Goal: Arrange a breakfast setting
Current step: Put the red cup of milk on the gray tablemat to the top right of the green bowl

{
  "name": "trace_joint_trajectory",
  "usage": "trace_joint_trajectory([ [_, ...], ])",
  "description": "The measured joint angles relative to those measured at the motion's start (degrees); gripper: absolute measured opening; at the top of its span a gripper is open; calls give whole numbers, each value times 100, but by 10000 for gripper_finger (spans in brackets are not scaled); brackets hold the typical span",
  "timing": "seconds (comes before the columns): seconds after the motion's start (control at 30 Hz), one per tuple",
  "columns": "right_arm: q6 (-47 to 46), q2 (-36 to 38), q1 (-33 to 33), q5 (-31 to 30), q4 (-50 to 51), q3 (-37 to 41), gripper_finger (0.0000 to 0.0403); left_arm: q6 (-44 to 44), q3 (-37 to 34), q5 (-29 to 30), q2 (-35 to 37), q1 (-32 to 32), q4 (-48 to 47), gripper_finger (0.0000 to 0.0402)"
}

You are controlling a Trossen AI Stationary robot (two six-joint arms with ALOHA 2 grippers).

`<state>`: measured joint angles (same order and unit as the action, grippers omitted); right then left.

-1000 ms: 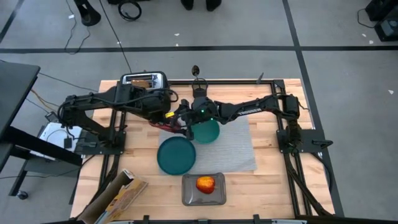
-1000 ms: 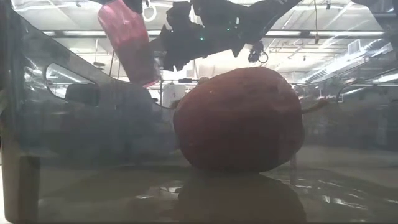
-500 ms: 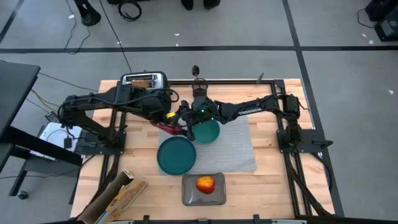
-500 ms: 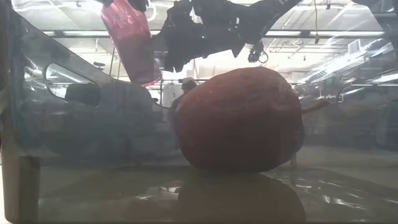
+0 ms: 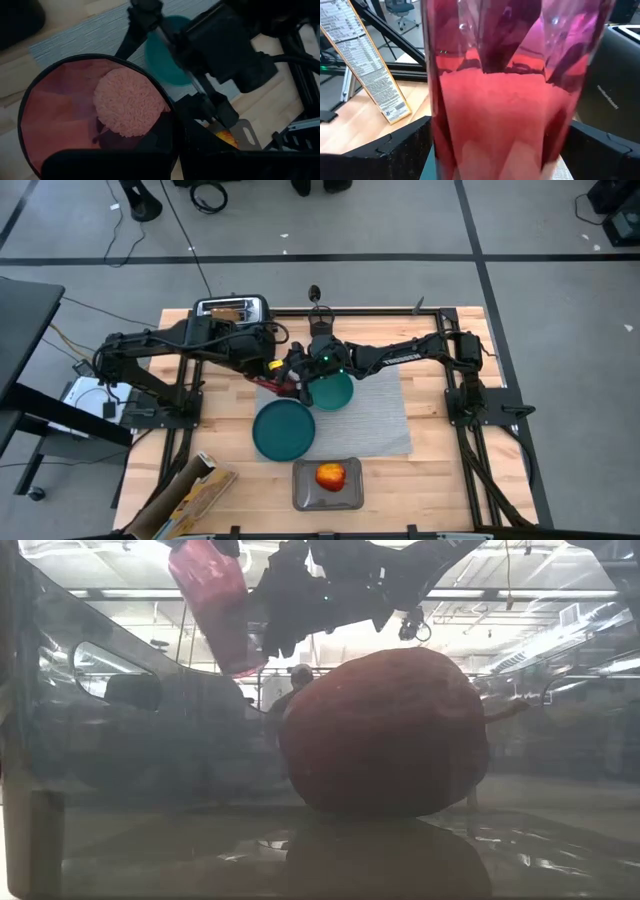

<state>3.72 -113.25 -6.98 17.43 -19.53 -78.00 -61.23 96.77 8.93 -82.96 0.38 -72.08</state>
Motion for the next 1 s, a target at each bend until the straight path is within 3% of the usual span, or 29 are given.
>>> trace_joint_trajectory([
  [0.27, 355, 0, 2, 19, 9, 0, 389, 181, 9, 2, 2, 0, 187, 13],
  [0.5, 351, 0, 2, -107, 32, 0, 340, 385, 9, 17, 2, 2, 303, 16],
  [0.87, 317, 193, -22, -144, 53, 59, 339, 810, 9, -56, 265, 9, 923, 198],
  [1.0, 285, 543, -133, -301, -22, 263, 339, 884, 9, 2, 749, 7, 1329, 231],
])
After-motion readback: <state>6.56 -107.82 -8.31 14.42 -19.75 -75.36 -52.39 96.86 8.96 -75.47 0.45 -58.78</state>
